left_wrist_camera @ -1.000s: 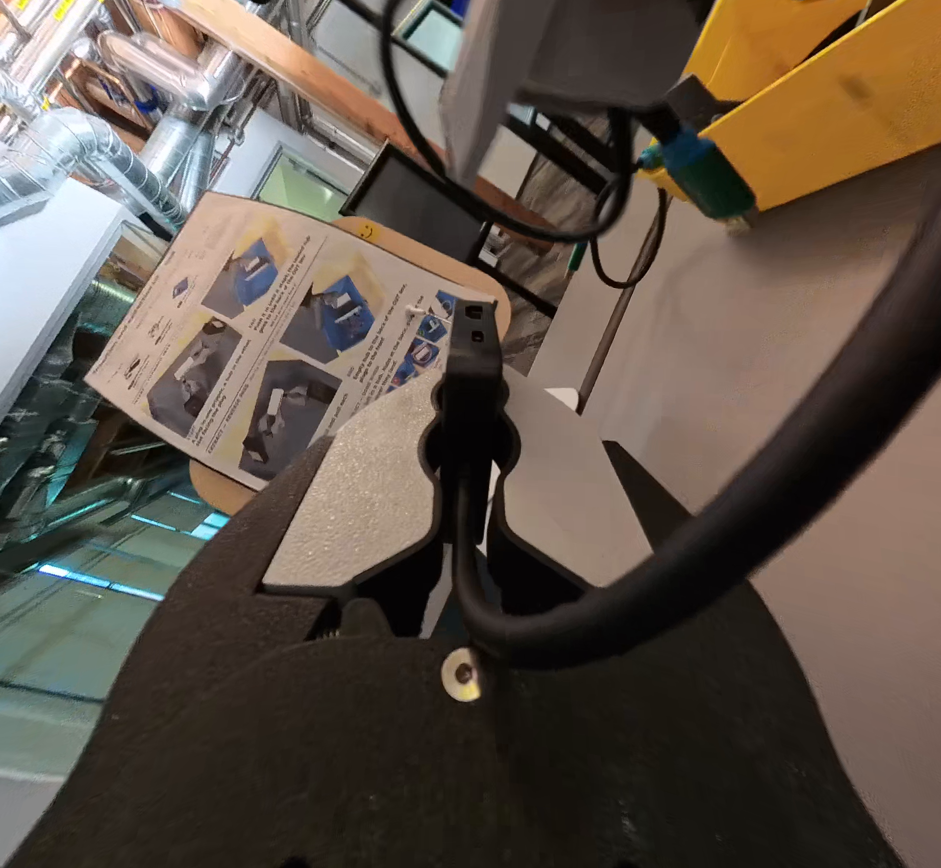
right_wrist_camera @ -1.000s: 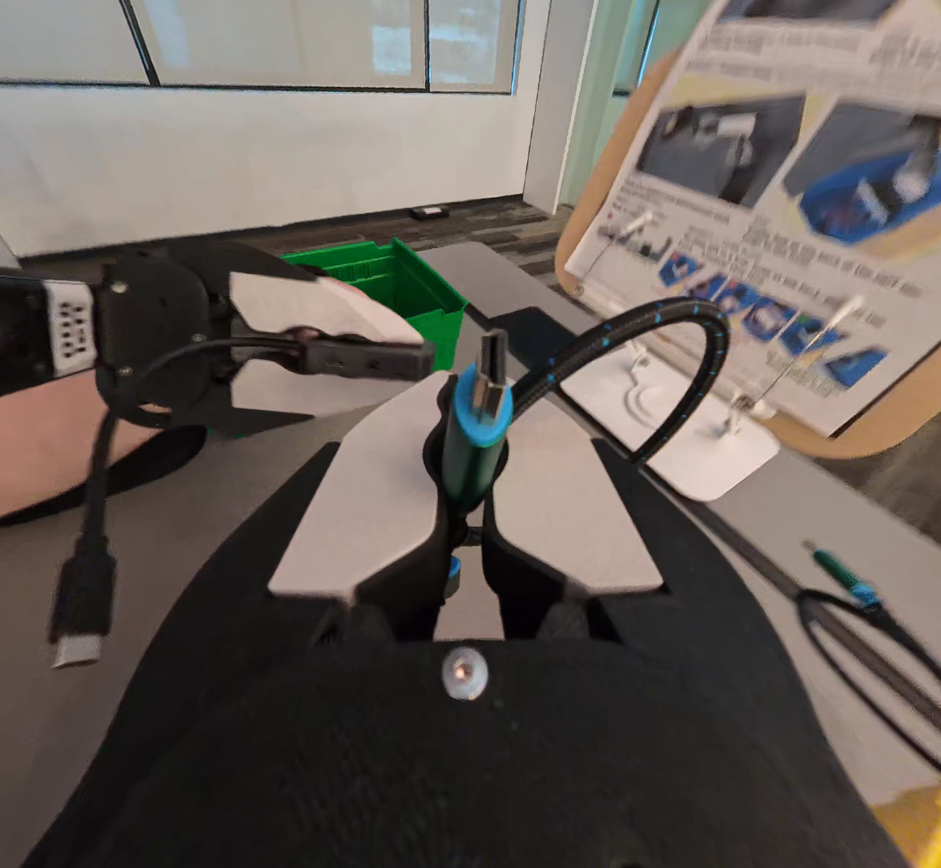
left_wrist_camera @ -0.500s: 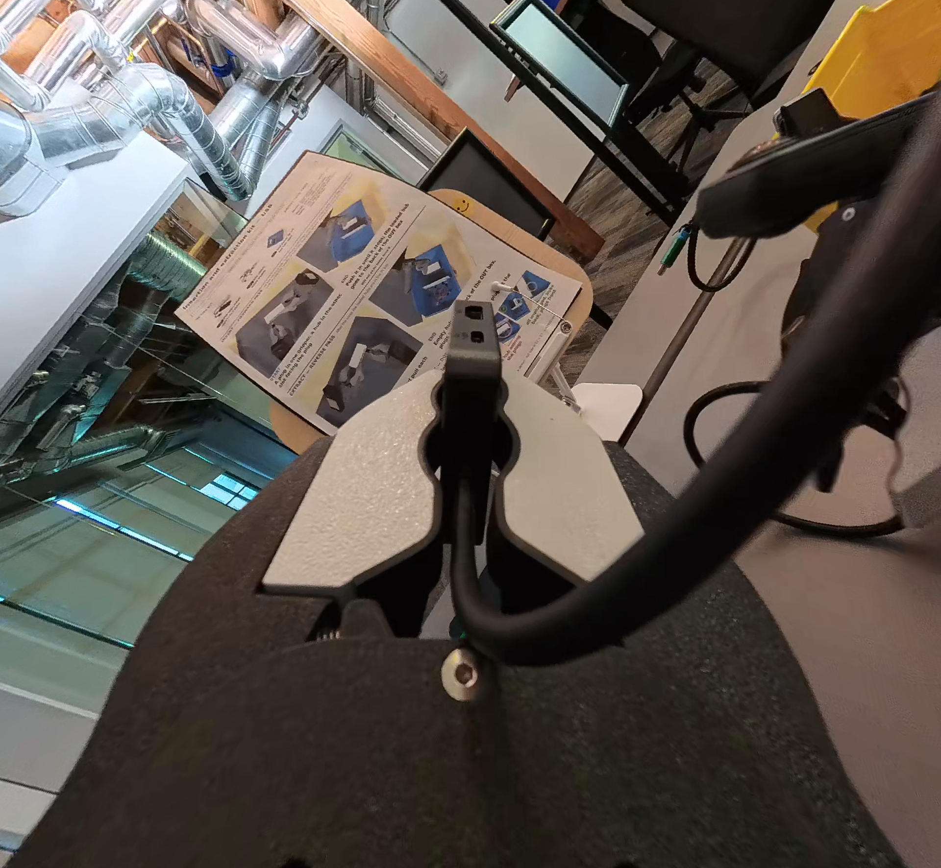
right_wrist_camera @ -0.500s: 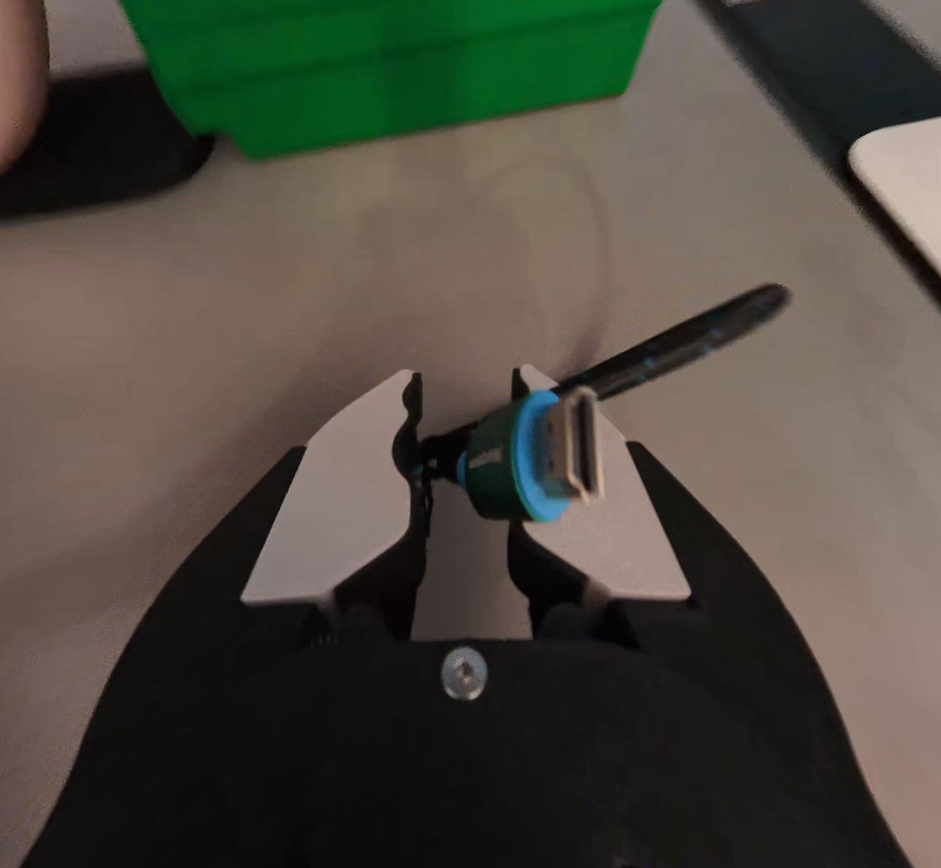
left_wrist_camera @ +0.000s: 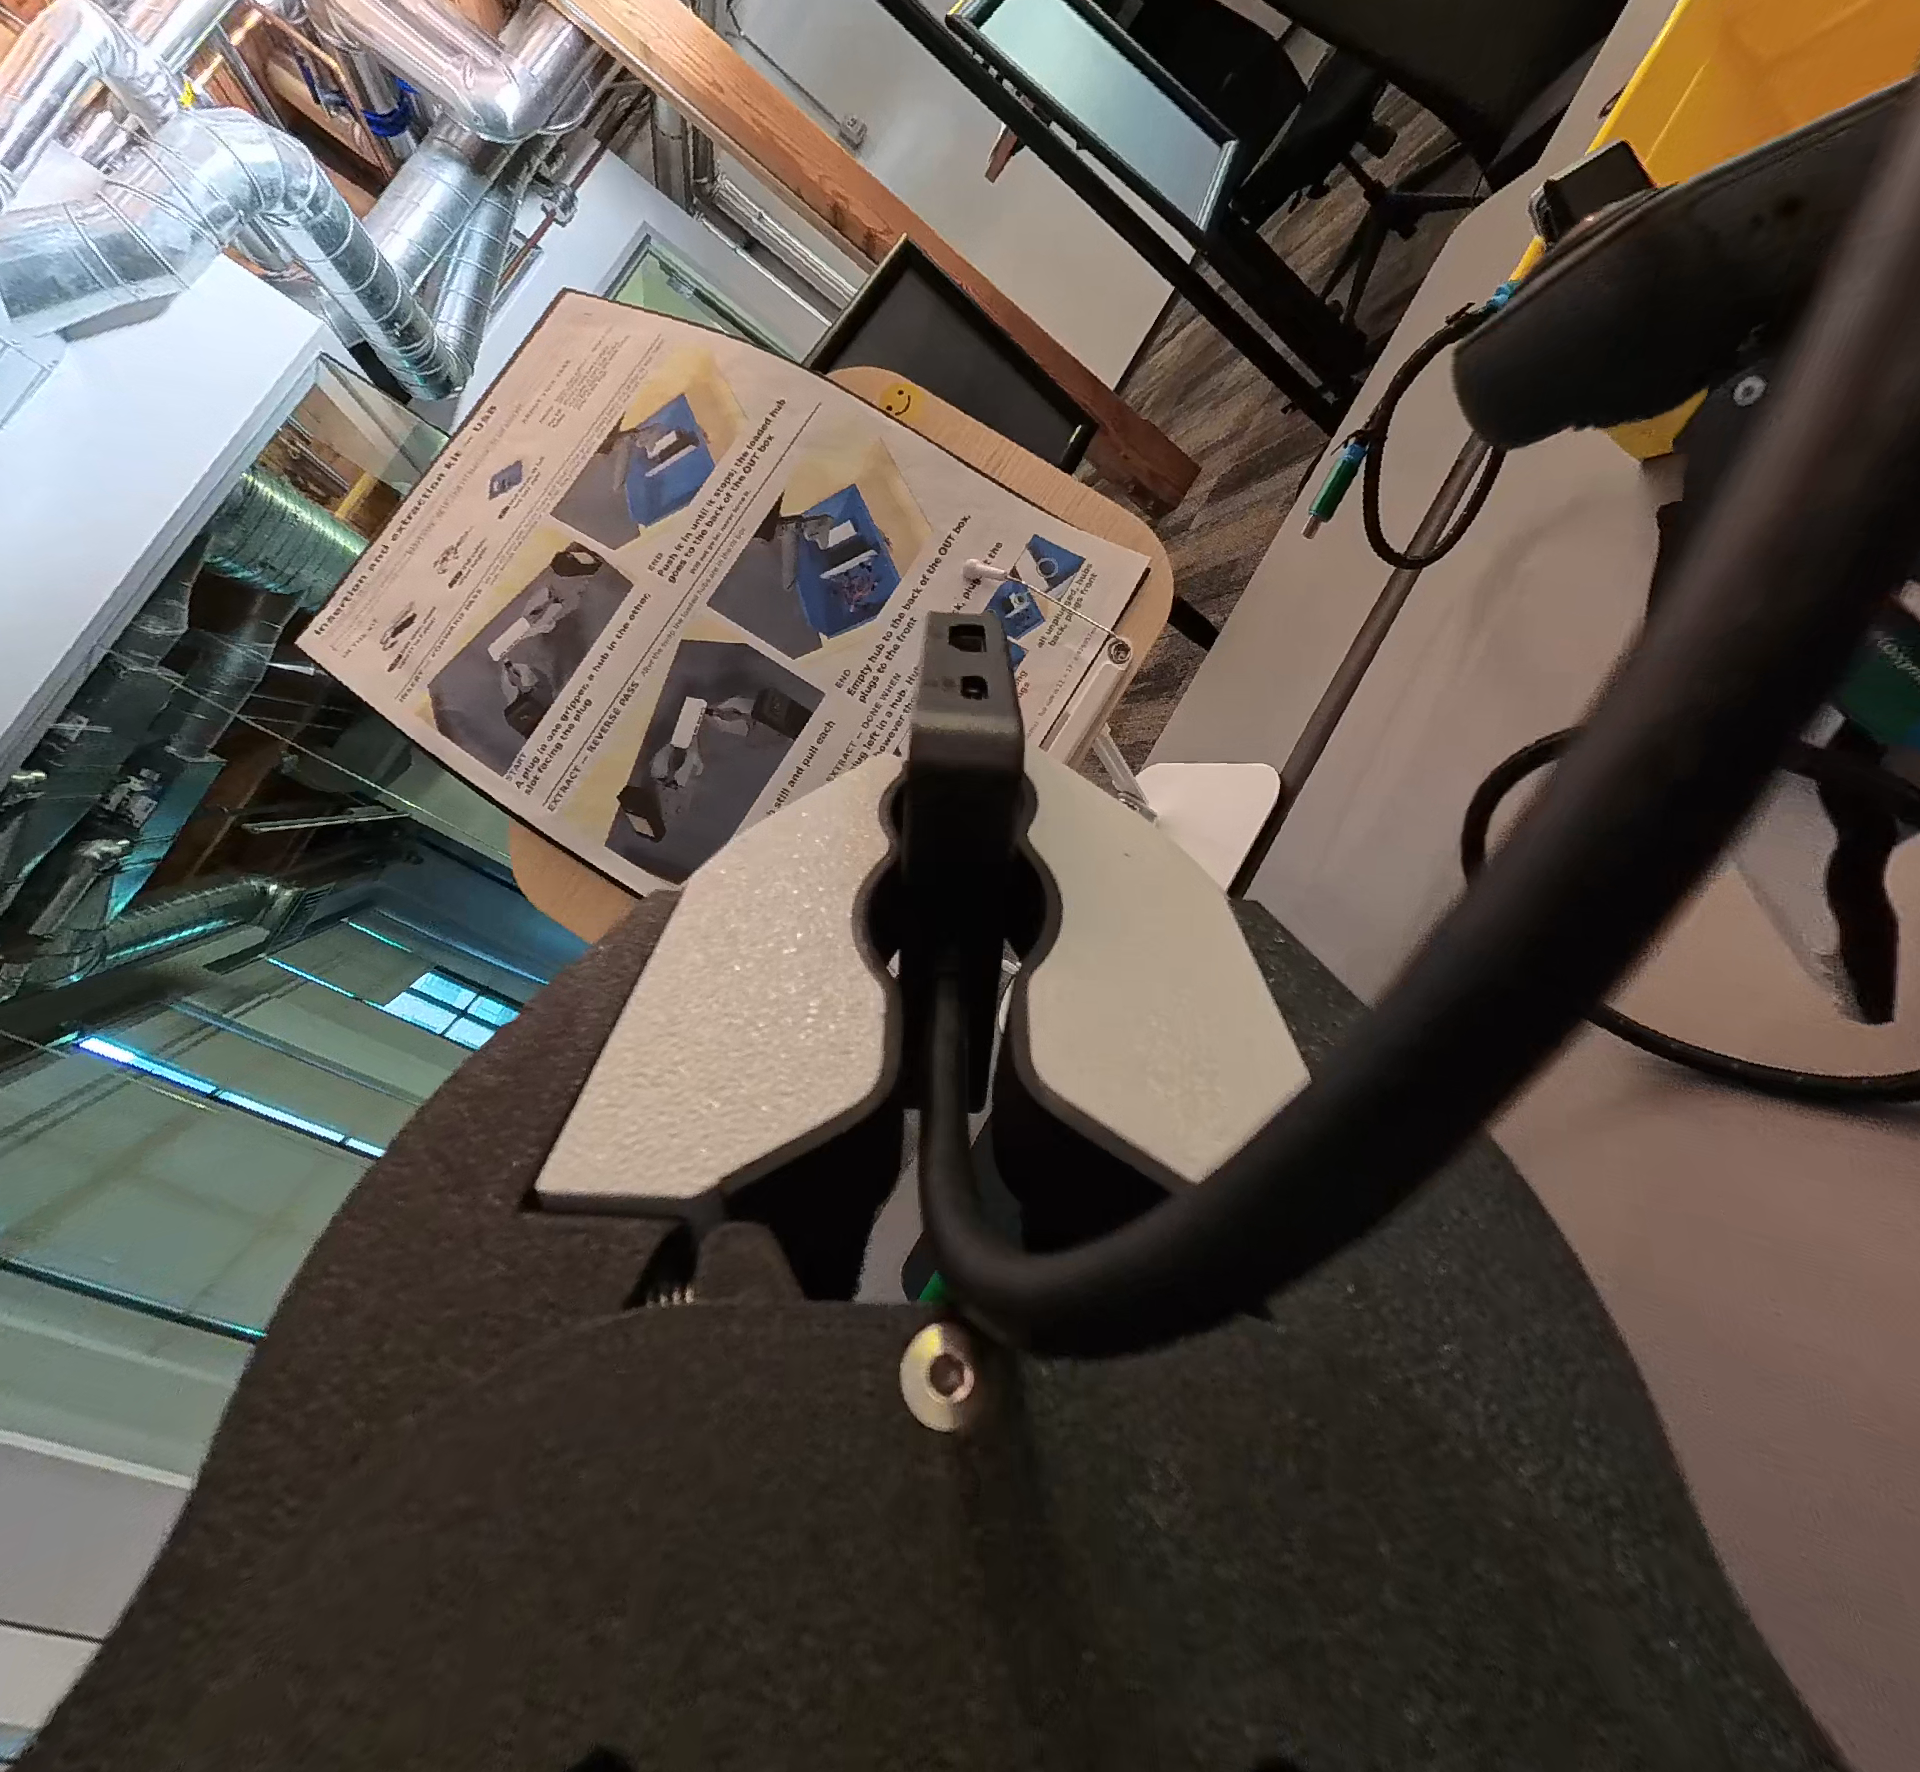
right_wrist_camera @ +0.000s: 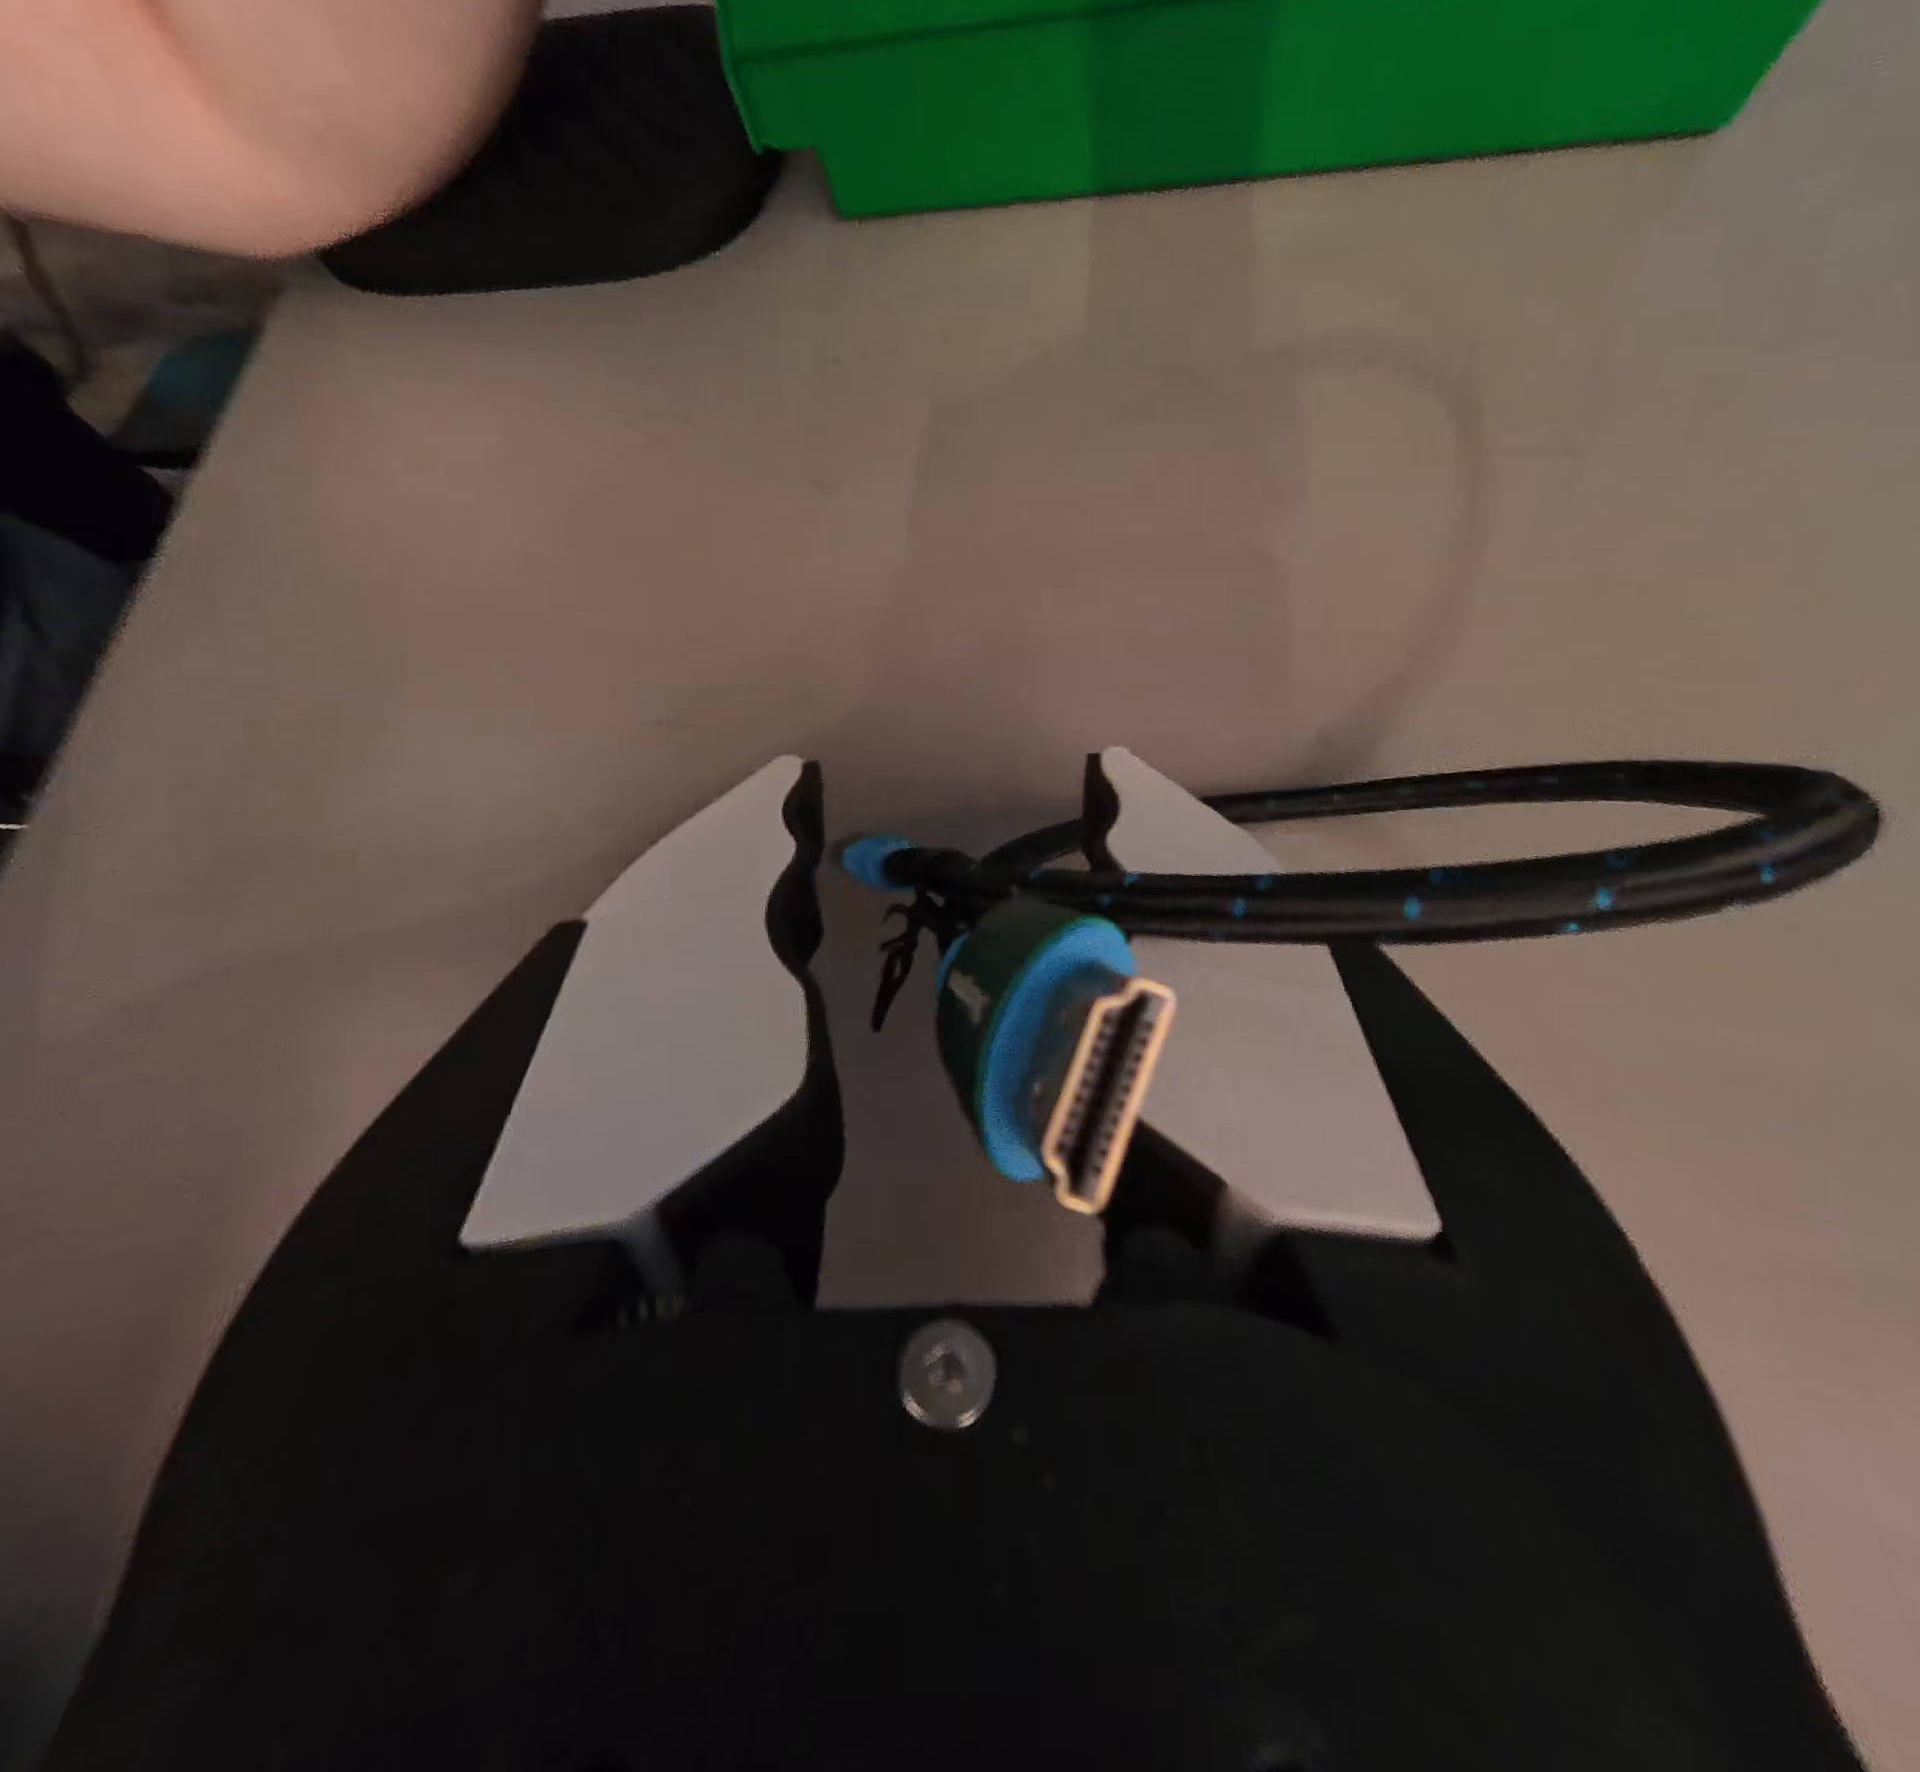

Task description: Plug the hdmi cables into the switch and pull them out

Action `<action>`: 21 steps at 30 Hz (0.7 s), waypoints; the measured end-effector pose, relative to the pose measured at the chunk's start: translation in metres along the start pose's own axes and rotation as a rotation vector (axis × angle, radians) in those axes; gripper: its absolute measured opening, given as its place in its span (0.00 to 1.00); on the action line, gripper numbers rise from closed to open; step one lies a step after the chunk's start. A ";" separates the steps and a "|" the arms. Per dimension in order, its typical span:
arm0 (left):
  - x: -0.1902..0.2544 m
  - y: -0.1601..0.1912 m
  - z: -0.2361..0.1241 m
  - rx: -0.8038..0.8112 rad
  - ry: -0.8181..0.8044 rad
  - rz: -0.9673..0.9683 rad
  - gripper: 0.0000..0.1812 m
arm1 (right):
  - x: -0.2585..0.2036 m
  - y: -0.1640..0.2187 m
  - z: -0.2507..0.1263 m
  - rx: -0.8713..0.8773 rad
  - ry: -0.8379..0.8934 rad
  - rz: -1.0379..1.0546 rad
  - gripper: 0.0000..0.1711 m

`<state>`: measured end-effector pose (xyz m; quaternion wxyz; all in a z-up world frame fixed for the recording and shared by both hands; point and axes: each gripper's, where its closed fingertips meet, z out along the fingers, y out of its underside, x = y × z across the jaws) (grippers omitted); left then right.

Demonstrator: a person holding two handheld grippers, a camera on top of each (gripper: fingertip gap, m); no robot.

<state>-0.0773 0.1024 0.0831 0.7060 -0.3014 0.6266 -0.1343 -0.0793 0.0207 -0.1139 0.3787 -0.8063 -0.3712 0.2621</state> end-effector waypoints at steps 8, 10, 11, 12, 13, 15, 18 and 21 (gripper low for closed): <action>0.004 0.000 0.002 -0.004 0.010 0.004 0.07 | 0.001 0.022 0.005 -0.128 0.009 -0.034 0.23; 0.004 0.000 0.002 -0.006 0.013 0.004 0.07 | -0.001 0.022 0.009 -0.125 -0.012 -0.026 0.18; 0.004 0.000 0.002 -0.006 0.014 0.004 0.07 | -0.003 0.019 0.011 -0.108 -0.035 -0.010 0.18; 0.005 0.000 0.003 -0.007 0.016 0.004 0.07 | -0.005 0.017 0.014 -0.096 -0.051 0.008 0.18; 0.005 0.000 0.003 -0.008 0.017 0.005 0.07 | -0.005 0.015 0.016 -0.083 -0.057 0.023 0.18; 0.005 0.000 0.003 -0.008 0.019 0.006 0.07 | -0.007 0.008 0.021 -0.030 -0.090 0.057 0.19; 0.005 0.001 0.004 -0.010 0.019 0.004 0.07 | -0.003 -0.004 0.032 0.048 -0.107 0.141 0.19; 0.006 0.003 0.004 -0.014 0.021 0.002 0.08 | 0.006 -0.019 0.047 0.128 -0.096 0.255 0.19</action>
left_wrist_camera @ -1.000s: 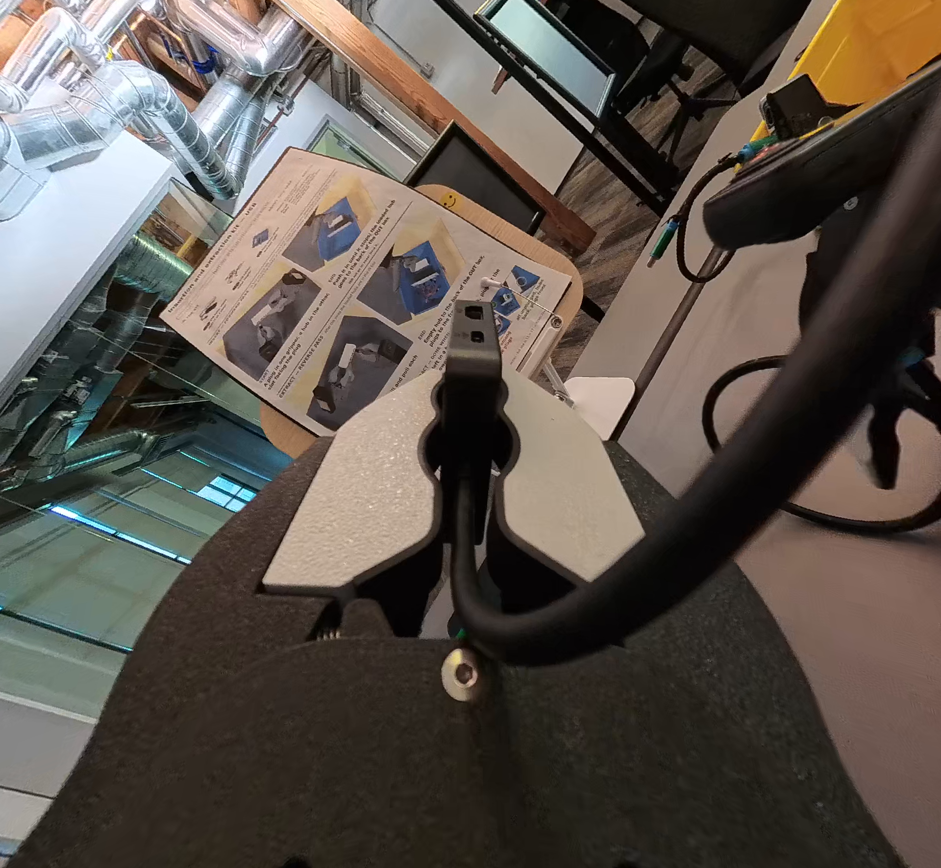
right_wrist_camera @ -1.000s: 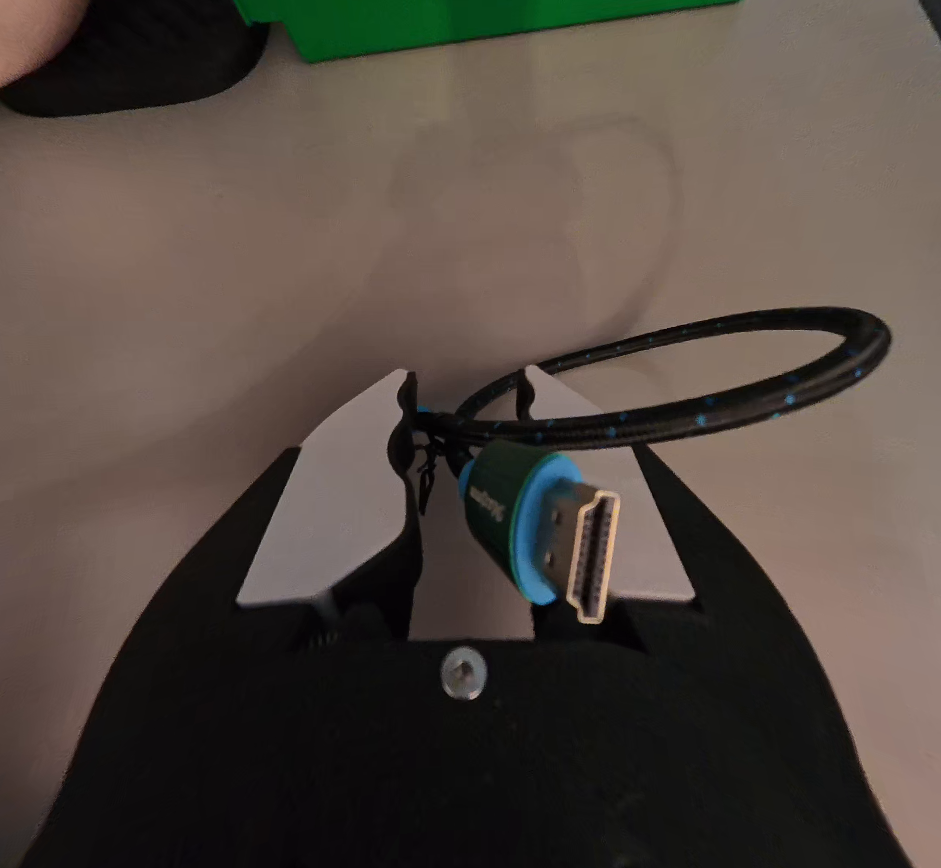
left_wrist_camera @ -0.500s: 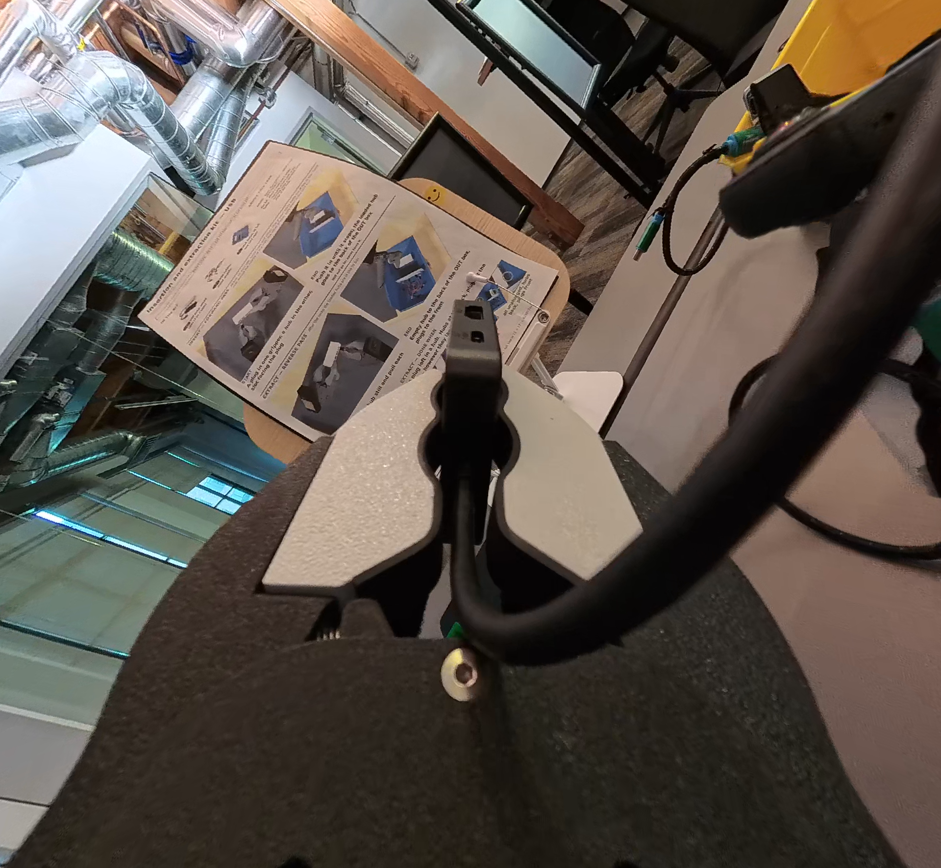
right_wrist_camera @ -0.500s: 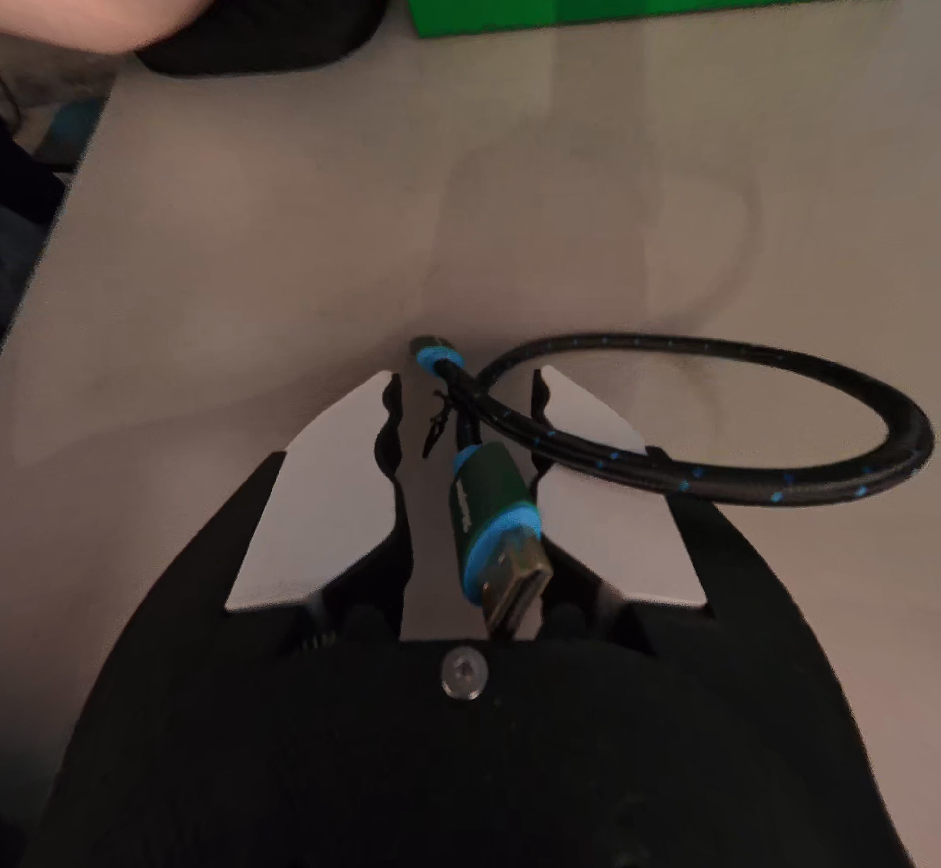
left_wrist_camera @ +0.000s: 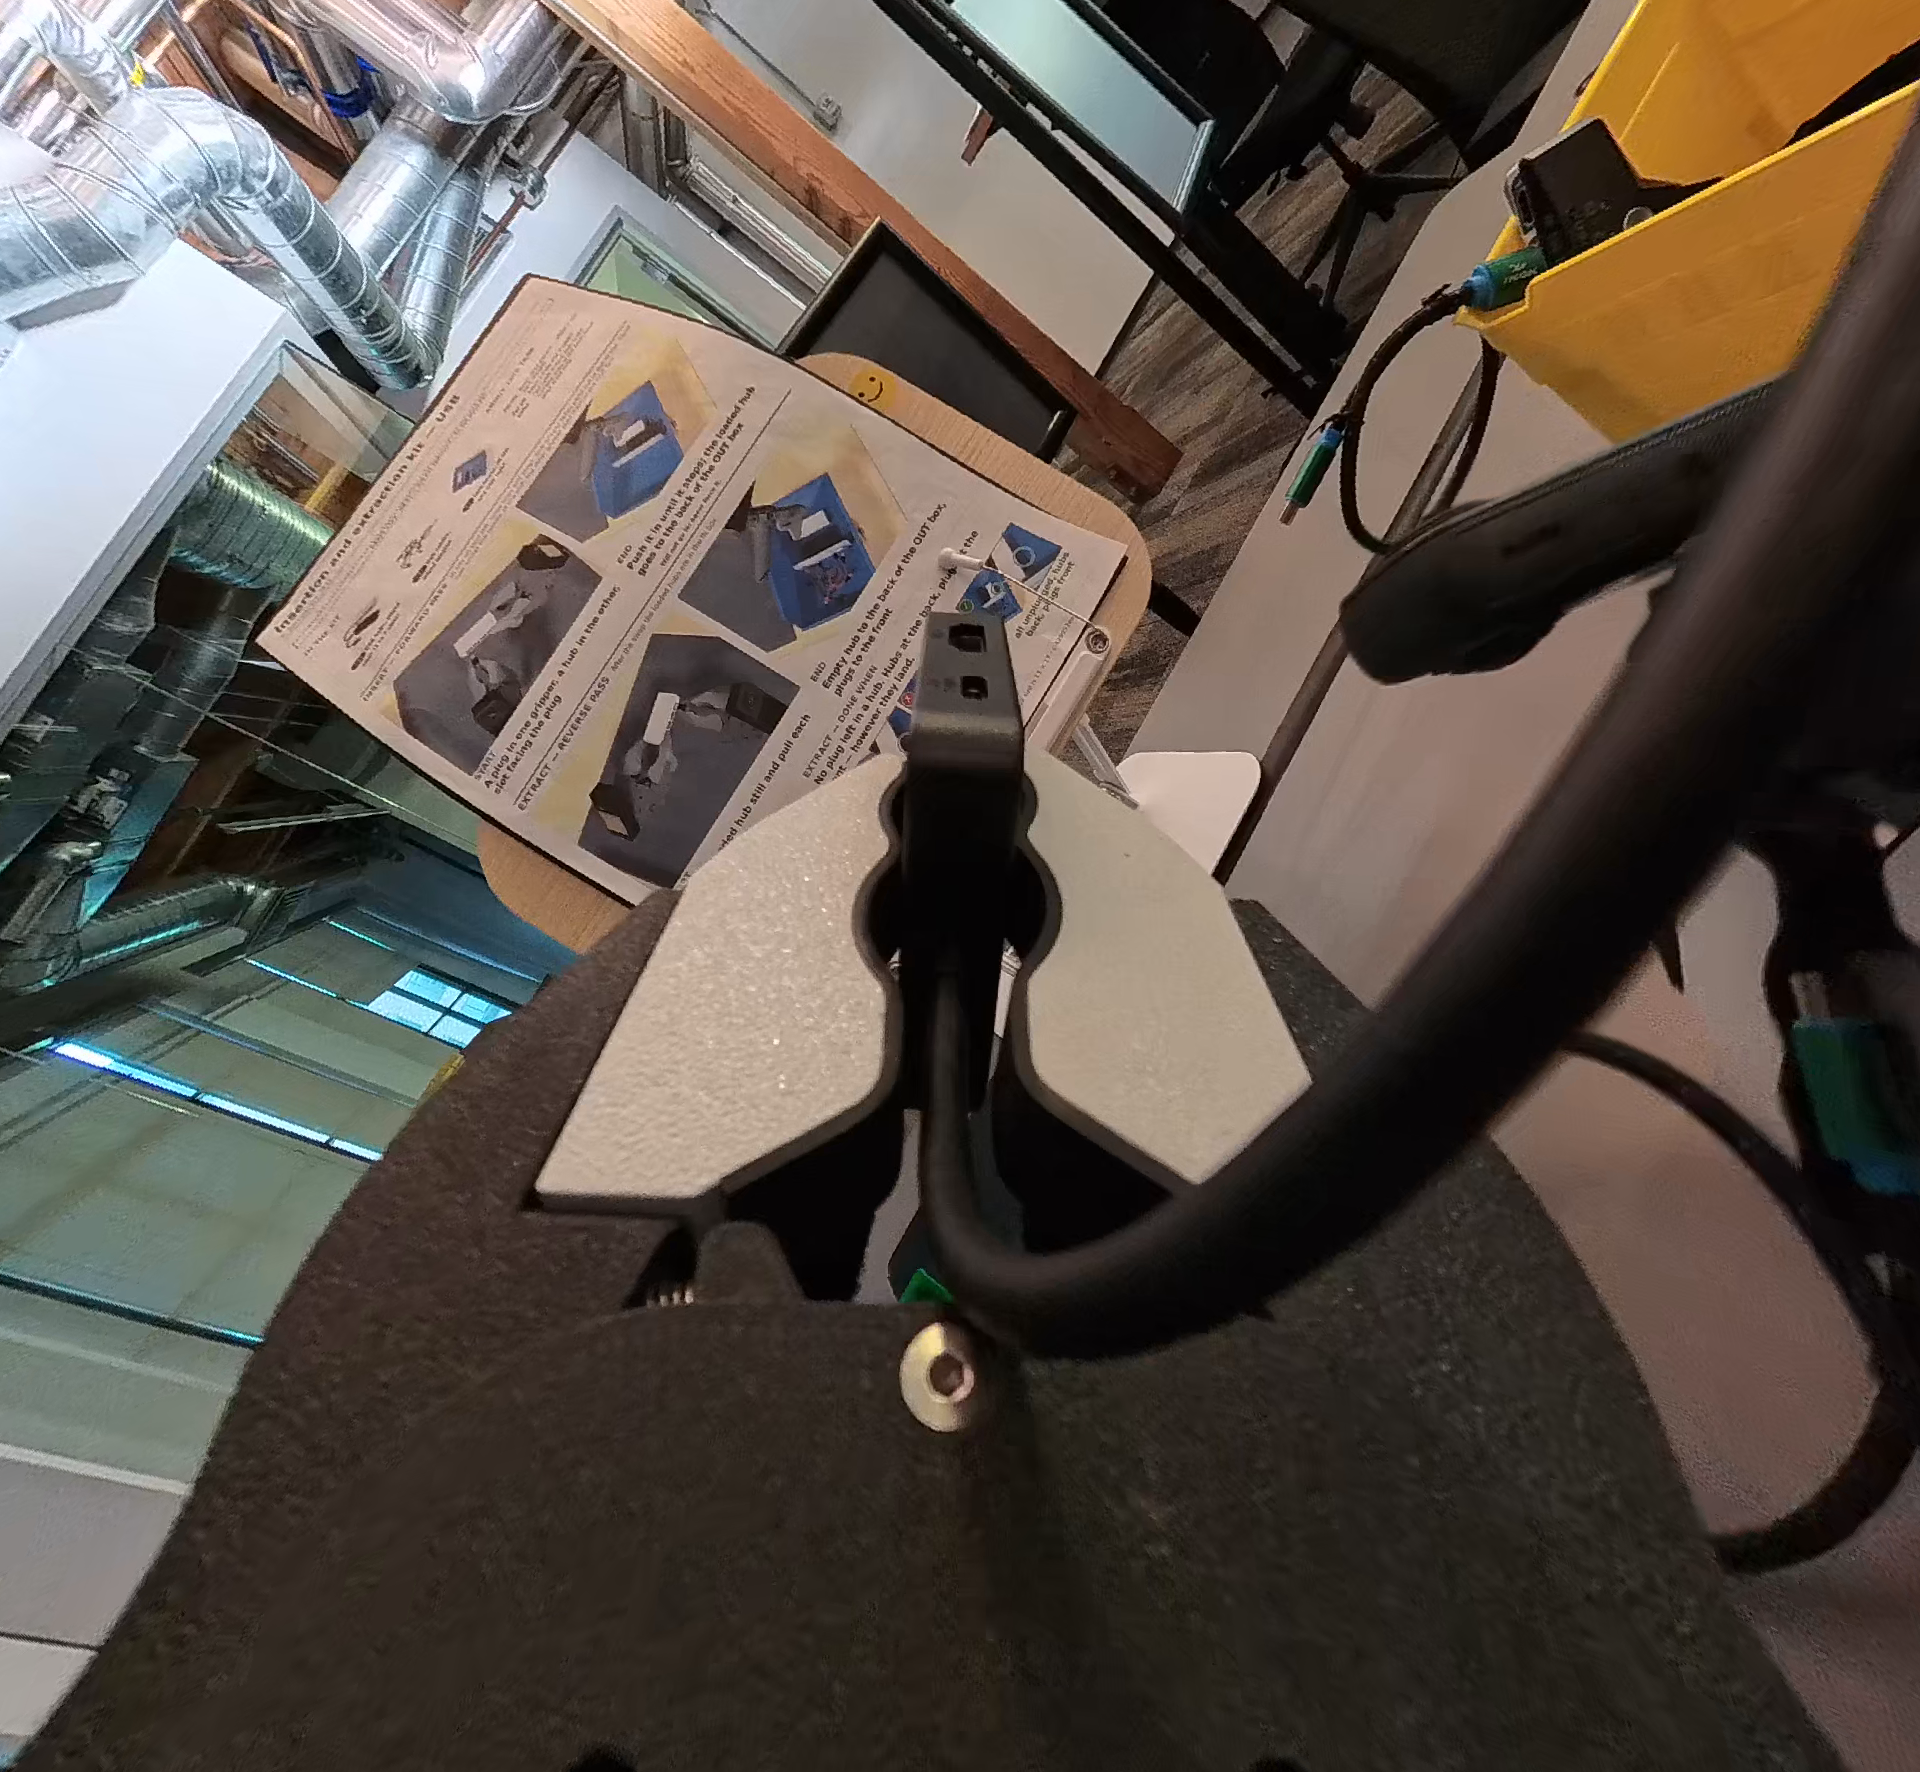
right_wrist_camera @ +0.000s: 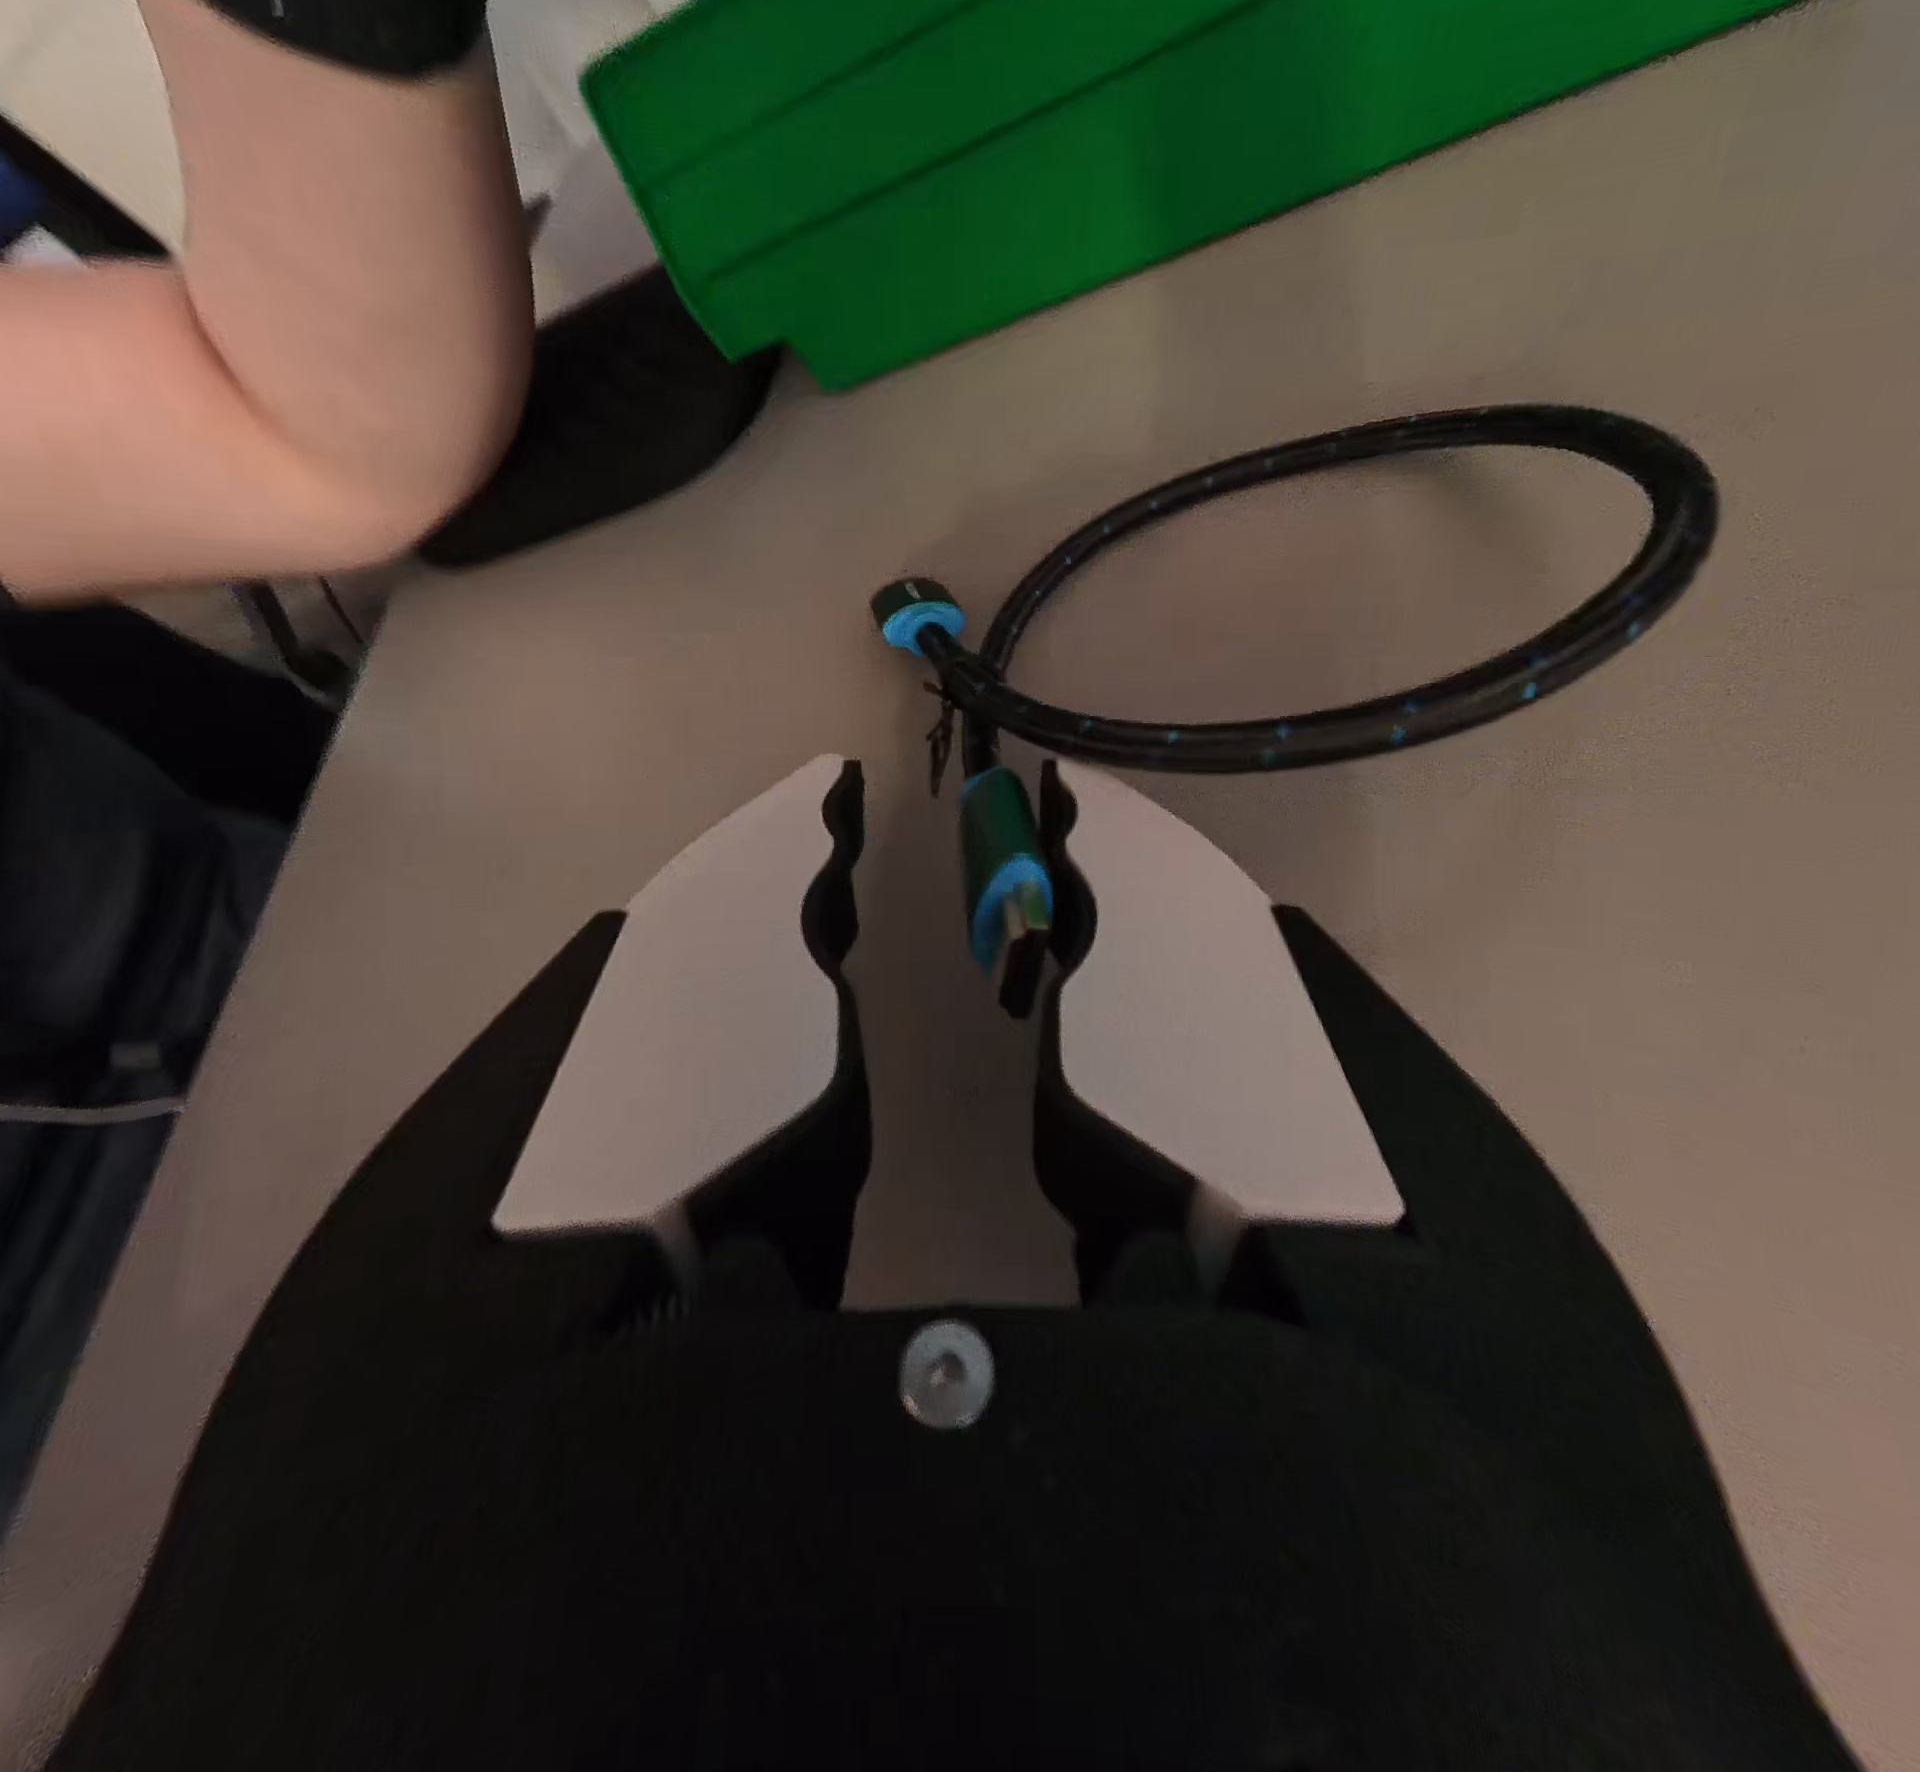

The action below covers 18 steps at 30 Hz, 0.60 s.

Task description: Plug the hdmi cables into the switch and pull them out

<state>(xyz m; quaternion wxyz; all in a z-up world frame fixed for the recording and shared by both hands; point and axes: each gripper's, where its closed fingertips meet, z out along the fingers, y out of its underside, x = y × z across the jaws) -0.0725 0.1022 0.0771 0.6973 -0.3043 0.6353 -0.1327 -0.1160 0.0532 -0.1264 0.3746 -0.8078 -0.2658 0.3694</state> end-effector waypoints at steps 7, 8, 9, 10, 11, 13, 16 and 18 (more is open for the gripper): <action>-0.003 0.000 -0.001 0.004 -0.006 -0.007 0.08 | 0.008 0.004 0.015 -0.090 0.090 0.020 0.06; -0.004 0.000 -0.002 0.006 -0.009 -0.008 0.07 | 0.008 0.004 0.013 -0.095 0.099 0.019 0.06; -0.006 0.000 -0.002 0.006 -0.011 -0.011 0.07 | 0.009 0.005 0.010 -0.105 0.103 0.035 0.06; -0.007 0.000 -0.003 0.006 -0.013 -0.013 0.07 | 0.009 0.008 0.006 -0.132 0.105 0.052 0.06; -0.008 0.001 -0.004 0.005 -0.017 -0.013 0.07 | 0.009 0.015 0.001 -0.182 0.109 0.054 0.06; -0.012 0.002 -0.005 0.001 -0.026 -0.012 0.07 | 0.012 0.029 -0.011 -0.283 0.151 0.007 0.10; -0.018 0.003 -0.007 0.001 -0.039 -0.018 0.07 | 0.012 0.048 -0.039 -0.455 0.208 -0.071 0.11; -0.024 0.005 -0.009 -0.002 -0.053 -0.021 0.07 | 0.005 0.039 -0.048 -0.440 0.207 -0.138 0.11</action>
